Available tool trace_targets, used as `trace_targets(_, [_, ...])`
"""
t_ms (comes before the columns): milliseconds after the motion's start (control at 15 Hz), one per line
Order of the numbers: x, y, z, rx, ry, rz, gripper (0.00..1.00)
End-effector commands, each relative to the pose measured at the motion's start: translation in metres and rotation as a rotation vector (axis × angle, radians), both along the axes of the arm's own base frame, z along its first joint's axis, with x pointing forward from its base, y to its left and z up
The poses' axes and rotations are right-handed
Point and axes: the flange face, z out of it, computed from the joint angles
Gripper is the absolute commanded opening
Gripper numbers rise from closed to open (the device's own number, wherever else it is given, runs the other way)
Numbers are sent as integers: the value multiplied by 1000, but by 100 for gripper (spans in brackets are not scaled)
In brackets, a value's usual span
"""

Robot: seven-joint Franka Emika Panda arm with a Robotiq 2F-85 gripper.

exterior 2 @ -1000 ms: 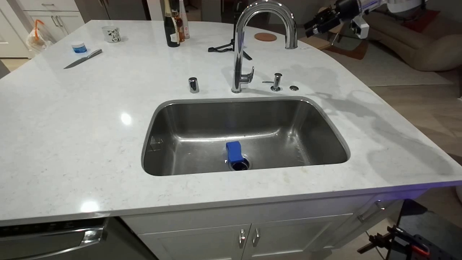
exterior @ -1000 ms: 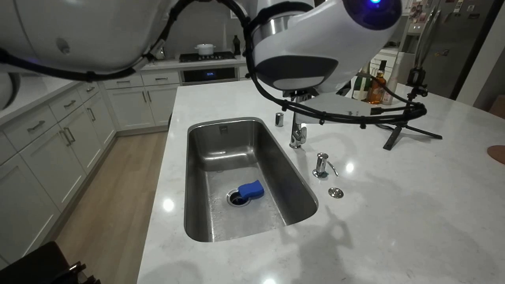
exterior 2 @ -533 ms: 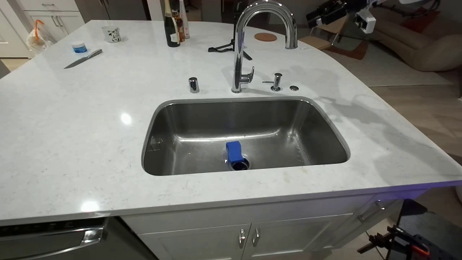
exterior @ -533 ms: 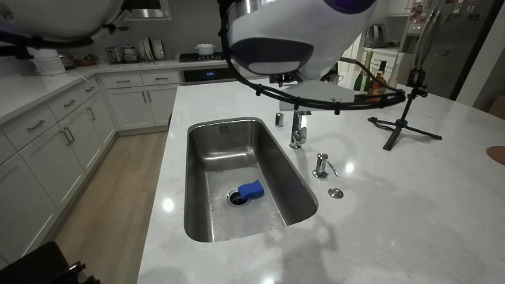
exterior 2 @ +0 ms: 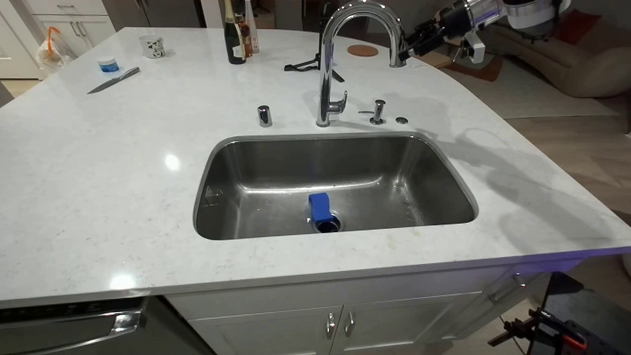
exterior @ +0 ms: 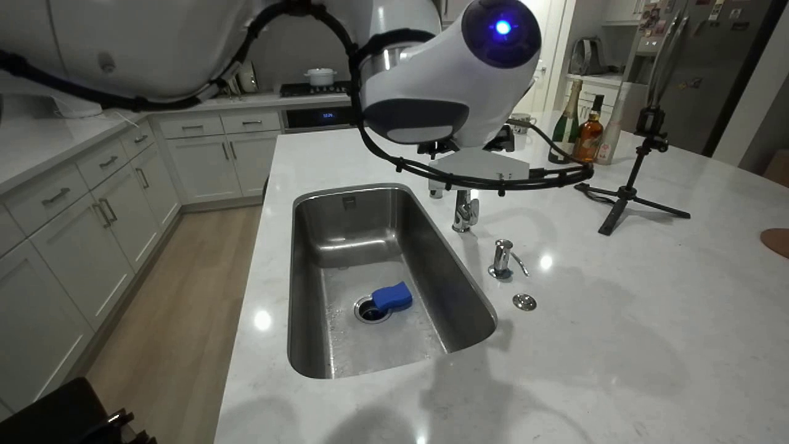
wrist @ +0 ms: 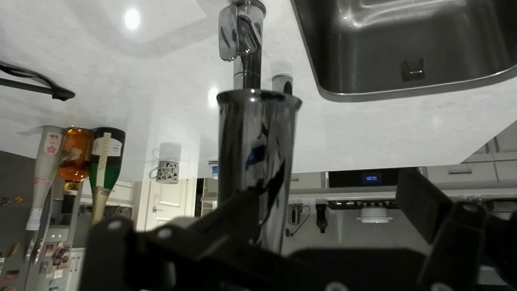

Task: Pull the faucet head

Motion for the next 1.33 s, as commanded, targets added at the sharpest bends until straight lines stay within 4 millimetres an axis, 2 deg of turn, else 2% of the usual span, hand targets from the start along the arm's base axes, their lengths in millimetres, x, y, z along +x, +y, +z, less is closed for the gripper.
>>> trace_targets(0, [22,12,-5,-41,-8,-48,100])
trace_targets(400, [29,9,0,-65,-41,-124,100])
trace_targets(467, [30,8,1,-67,-50,-137,89])
trace_targets(533, [32,7,1,-68,-56,-144,72])
trace_targets(800, [35,2,5,-73,-59,-183,40])
trace_targets(1067, [32,-14,8,-92,-20,-238,11])
trace_targets(1200, [33,-17,7,-95,1,-249,1])
trace_targets(1267, [33,-17,7,-98,17,-252,0])
